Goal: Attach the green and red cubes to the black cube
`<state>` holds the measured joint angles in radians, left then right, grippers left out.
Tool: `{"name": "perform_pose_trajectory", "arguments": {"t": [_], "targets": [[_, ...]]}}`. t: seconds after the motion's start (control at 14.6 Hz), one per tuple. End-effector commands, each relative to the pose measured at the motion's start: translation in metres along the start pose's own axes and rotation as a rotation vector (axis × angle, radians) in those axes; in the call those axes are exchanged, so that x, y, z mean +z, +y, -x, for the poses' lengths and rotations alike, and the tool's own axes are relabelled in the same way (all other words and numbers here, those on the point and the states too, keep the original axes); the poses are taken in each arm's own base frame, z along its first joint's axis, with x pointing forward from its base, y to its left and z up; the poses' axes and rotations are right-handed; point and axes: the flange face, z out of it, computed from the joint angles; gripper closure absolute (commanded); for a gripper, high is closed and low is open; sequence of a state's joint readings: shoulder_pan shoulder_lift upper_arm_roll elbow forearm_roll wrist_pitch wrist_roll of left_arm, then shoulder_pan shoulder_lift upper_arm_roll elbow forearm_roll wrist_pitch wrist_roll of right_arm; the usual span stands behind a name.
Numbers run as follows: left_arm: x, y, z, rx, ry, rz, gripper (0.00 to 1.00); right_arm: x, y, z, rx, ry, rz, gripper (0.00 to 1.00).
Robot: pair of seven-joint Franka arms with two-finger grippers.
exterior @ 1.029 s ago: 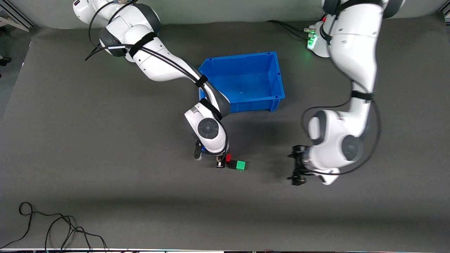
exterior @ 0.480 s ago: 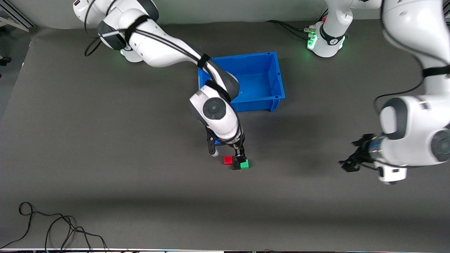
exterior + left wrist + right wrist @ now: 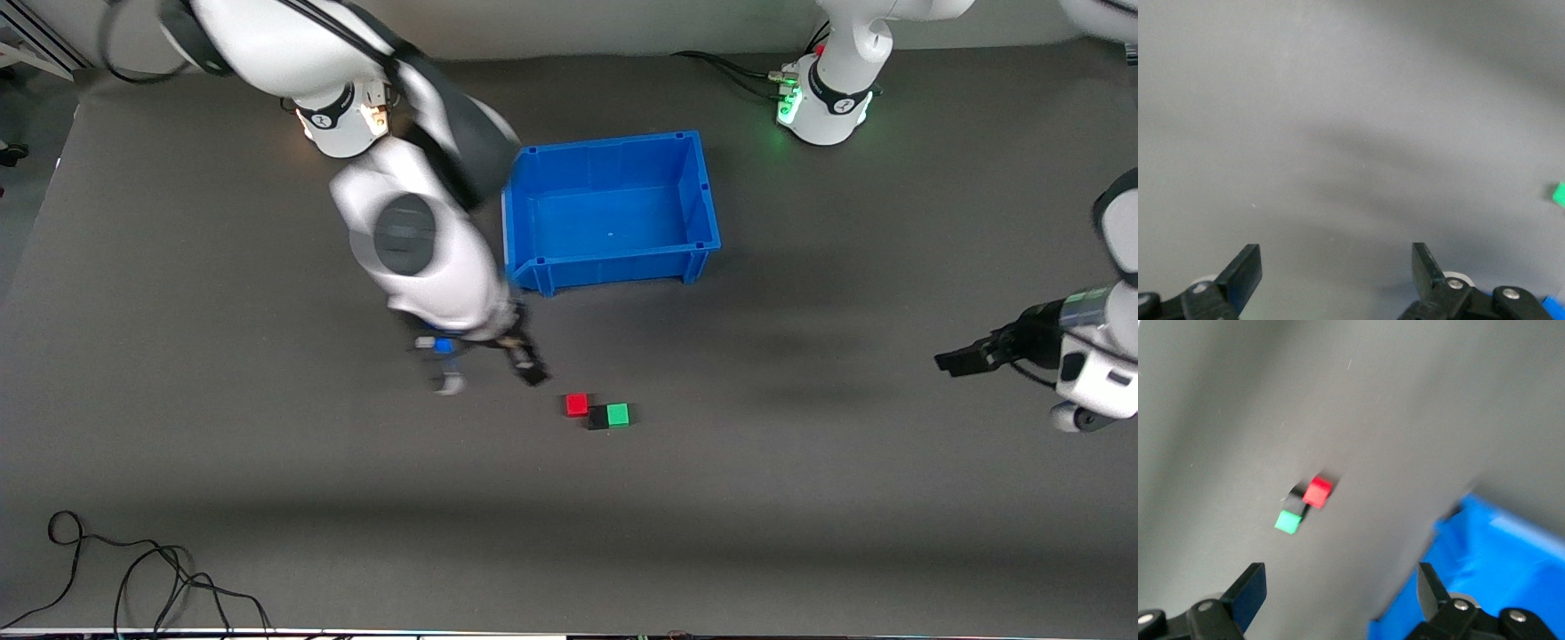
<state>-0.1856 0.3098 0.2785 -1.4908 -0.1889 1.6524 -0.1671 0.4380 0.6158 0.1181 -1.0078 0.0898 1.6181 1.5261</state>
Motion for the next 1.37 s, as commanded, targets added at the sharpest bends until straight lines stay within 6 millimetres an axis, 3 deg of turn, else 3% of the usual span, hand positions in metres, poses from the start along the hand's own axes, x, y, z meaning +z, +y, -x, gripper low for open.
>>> {"name": "perform_pose_trajectory", "arguments": {"t": [0.0, 0.14, 0.27, 0.48, 0.69, 0.82, 1.03, 1.24, 1.3], "targets": [[-0.042, 0.008, 0.033, 0.149, 0.023, -0.042, 0.0, -0.062, 0.049, -0.049, -0.215, -0.028, 0.068, 0.0], [-0.068, 0.012, 0.049, 0.211, 0.061, -0.03, 0.0, -0.106, 0.085, -0.088, -0.382, -0.029, 0.09, 0.0], [-0.088, 0.011, 0.061, 0.223, 0.092, -0.018, 0.0, -0.136, 0.118, -0.127, -0.493, -0.043, 0.1, 0.0], [-0.108, 0.012, 0.076, 0.237, 0.125, -0.003, 0.0, -0.164, 0.16, -0.172, -0.709, -0.015, 0.151, 0.0], [-0.115, 0.024, 0.09, 0.275, 0.133, -0.07, 0.0, -0.156, 0.176, -0.189, -0.915, 0.007, 0.247, 0.0], [-0.113, 0.026, 0.09, 0.282, 0.131, -0.082, 0.0, -0.142, 0.175, -0.204, -0.906, 0.028, 0.233, 0.0], [-0.115, 0.02, 0.089, 0.299, 0.133, -0.071, 0.0, -0.118, 0.182, -0.203, -0.919, 0.09, 0.187, 0.0], [-0.11, 0.016, 0.092, 0.314, 0.135, -0.073, 0.0, -0.12, 0.188, -0.201, -0.965, 0.1, 0.172, 0.0], [-0.11, 0.016, 0.093, 0.315, 0.145, -0.071, 0.0, -0.122, 0.192, -0.211, -0.987, 0.1, 0.168, 0.0]]}}
